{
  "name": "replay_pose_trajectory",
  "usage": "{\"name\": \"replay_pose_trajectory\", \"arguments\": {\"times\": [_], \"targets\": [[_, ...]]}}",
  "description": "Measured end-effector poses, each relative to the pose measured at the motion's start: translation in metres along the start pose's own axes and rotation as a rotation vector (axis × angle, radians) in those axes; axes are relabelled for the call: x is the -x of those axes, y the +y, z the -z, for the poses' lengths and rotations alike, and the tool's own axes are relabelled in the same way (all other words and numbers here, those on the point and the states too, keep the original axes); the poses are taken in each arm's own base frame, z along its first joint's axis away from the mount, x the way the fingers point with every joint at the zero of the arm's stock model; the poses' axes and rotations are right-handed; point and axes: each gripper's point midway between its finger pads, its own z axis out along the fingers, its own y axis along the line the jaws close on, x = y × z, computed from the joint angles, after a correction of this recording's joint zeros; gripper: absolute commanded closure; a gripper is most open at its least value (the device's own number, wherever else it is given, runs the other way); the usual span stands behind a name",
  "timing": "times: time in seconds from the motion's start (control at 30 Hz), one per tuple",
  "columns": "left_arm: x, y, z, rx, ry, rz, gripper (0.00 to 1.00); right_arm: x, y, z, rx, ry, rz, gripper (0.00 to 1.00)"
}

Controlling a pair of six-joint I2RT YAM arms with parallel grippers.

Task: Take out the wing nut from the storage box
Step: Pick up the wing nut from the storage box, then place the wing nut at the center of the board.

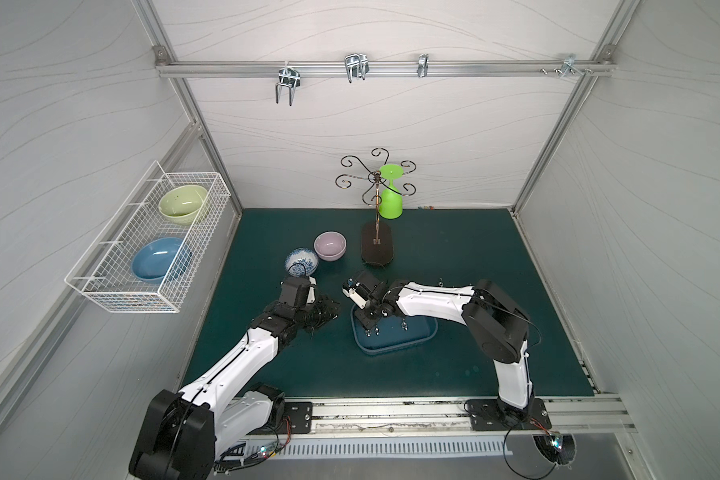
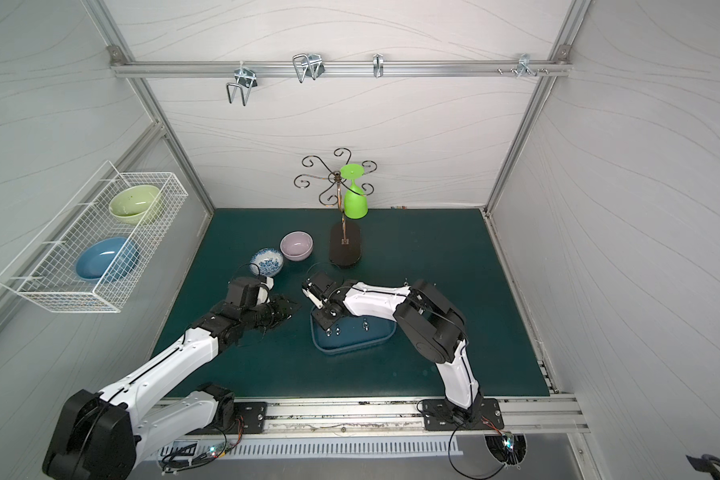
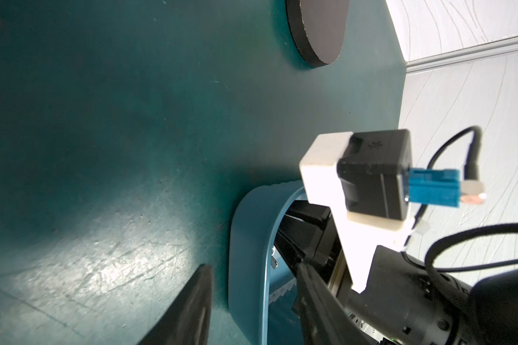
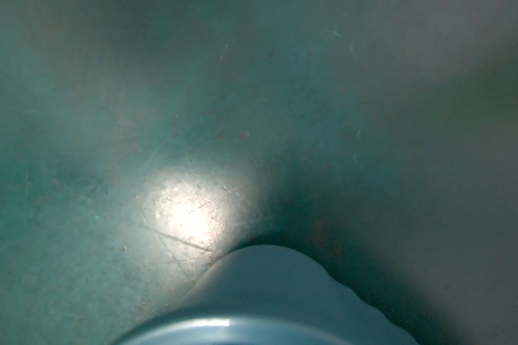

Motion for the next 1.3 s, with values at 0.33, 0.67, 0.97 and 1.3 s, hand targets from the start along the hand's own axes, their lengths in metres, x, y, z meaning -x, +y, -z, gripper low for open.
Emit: {"name": "replay_pose_trajectory", "arguments": {"times": [0.33,0.67,0.97,1.3], "targets": [[-0.001,-0.002,0.000,-0.010,0.009,0.003,0.52,-0.003,0.001,0.007,-0.005,-0.006,0.004,1.00],[-0.006,-0.010,-0.004,-0.027,0.030,-0.010,0.52,0.018,-0.001,0.076,-0.043,-0.148,-0.014,1.00],[-0.026,-0.075,-0.016,-0.108,0.108,-0.179,0.53,-0.020,-0.084,0.127,-0.263,-0.185,-0.241,1.00],[-0.064,-0.132,-0.042,-0.174,0.211,-0.337,0.53,-0.141,-0.209,0.160,-0.536,-0.126,-0.751,1.00]]}}
